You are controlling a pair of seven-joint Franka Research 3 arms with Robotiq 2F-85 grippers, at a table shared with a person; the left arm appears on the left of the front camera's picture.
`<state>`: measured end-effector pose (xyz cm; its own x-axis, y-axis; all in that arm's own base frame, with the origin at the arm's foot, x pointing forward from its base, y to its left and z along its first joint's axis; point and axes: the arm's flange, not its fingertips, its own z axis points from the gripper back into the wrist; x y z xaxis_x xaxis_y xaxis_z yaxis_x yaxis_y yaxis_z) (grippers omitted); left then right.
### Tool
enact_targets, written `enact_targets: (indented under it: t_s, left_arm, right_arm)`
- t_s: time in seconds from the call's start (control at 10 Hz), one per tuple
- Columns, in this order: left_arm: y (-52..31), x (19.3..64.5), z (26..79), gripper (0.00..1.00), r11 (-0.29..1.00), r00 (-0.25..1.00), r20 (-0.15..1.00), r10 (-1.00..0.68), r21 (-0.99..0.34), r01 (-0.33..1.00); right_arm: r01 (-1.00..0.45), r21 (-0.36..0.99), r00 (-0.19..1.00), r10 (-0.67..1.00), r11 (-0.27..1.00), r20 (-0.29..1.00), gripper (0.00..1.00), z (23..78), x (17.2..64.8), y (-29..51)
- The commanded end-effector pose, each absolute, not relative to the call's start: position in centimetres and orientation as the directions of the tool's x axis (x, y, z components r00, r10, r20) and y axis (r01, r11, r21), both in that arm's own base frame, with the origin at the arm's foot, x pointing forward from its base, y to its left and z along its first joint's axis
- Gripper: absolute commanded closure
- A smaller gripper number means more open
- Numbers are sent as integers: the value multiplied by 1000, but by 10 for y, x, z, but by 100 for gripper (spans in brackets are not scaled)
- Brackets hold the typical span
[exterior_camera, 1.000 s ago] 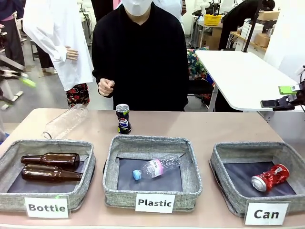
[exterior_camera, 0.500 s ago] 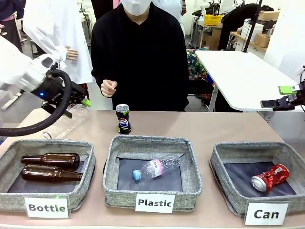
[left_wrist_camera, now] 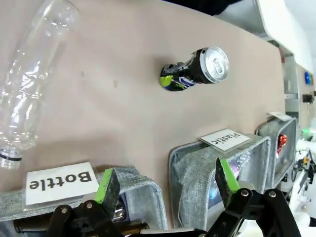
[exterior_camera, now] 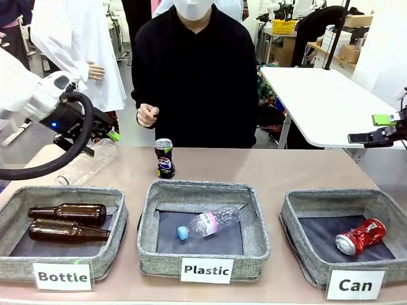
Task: Sort the can waste into the basket.
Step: Pick up the can waste from the table and place it in the right Fabric basket.
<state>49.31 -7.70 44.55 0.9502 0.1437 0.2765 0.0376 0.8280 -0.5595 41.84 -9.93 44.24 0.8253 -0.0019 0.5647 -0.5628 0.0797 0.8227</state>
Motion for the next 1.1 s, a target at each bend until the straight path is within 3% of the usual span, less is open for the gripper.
enact_targets:
  t_s: [0.0, 0.2, 0.3, 0.5, 0.7, 1.0]
  left_arm:
    - [-72, 511, 460, 0, 853, 905, 426, 1, -472, 221]
    - [-92, 510, 459, 0, 711, 637, 677, -367, -237, 662]
    - [-94, 510, 458, 0, 614, 473, 772, -426, -138, 777]
    - [-89, 495, 447, 0, 479, 331, 841, -428, -99, 872]
    - [-21, 444, 492, 0, 382, 321, 881, -348, -179, 907]
    - [98, 363, 574, 0, 446, 381, 858, -345, -207, 871]
  right_arm:
    - [-571, 819, 819, -21, 64, 573, 0, 445, 419, -99]
    - [-571, 819, 819, -21, 64, 573, 0, 445, 419, -99]
    - [-571, 819, 819, -21, 64, 573, 0, 445, 419, -99]
    - [-571, 819, 819, -21, 64, 573, 0, 445, 419, -99]
    - [-571, 819, 819, -21, 64, 573, 0, 445, 419, -99]
    - [-571, 819, 819, -21, 64, 573, 0, 445, 419, -99]
